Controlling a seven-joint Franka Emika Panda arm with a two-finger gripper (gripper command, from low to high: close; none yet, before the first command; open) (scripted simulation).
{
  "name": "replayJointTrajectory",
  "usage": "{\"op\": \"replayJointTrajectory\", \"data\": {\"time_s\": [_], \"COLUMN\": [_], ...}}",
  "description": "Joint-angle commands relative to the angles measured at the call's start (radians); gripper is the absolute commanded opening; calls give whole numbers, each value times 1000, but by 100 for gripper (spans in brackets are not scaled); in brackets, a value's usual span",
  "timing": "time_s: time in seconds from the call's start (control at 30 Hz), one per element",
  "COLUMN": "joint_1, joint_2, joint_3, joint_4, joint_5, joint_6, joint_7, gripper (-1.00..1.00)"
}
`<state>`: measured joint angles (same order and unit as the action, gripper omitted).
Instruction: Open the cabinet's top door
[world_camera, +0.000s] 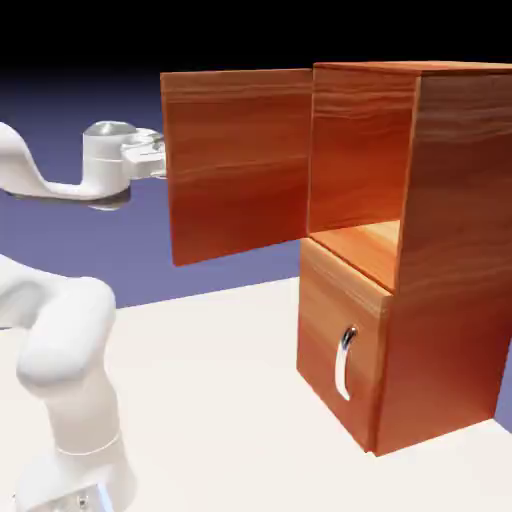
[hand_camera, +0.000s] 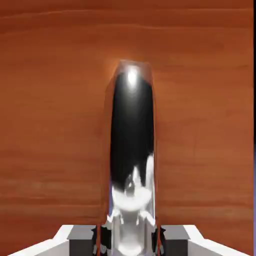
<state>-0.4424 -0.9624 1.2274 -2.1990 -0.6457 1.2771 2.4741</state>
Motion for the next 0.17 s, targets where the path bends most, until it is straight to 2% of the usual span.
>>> {"op": "replayJointTrajectory", "data": {"time_s": [0.0,0.07,0.1,0.13], "joint_1": [-36,-101,-101,-101], "joint_2": [1,-1,-1,-1], "joint_3": [25,66,66,66], "joint_4": [33,91,91,91], "joint_5": [11,30,30,30], "joint_6": [-28,-74,-74,-74], "joint_7": [-3,-11,-11,-11], "gripper": [-100,-100,100,100]}}
